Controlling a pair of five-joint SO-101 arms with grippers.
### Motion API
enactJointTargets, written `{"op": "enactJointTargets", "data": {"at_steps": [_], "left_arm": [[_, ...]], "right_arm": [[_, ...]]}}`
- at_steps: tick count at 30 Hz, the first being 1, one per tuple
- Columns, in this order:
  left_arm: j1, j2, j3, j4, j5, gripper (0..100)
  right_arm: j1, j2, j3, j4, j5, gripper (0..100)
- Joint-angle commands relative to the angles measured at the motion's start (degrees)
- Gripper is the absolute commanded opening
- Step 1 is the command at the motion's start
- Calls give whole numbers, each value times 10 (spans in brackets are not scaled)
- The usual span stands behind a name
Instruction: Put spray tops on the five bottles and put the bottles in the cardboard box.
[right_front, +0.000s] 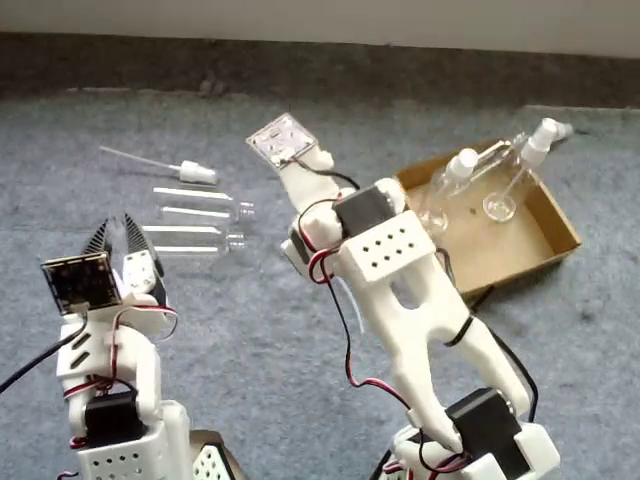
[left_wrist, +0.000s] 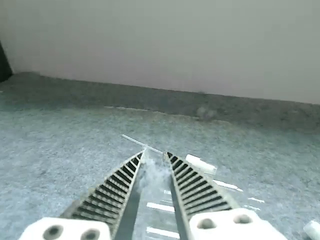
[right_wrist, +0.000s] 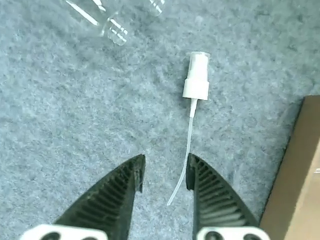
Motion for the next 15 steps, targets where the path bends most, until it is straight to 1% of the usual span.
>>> {"op": "enactJointTargets", "data": {"at_steps": [1, 4, 6, 7, 11, 14, 15], "left_arm": [[-93, -6, -42, 28, -4, 5], [-156, -6, -36, 85, -4, 5], [-186, -6, -37, 122, -4, 5], [-196, -6, -37, 136, -4, 5], [-204, -6, -29, 184, -4, 5], [-203, -6, 7, 187, -3, 5], [-203, -6, 20, 176, -3, 5]], "right_arm": [[-26, -21, 29, -65, 65, 106], [-46, -19, 40, -113, 108, 107], [-55, -18, 41, -144, 120, 112], [-60, -18, 41, -159, 120, 132], [-84, -18, 41, -193, 121, 245], [-108, -18, 39, -210, 127, 264], [-119, -18, 39, -221, 143, 264]]}}
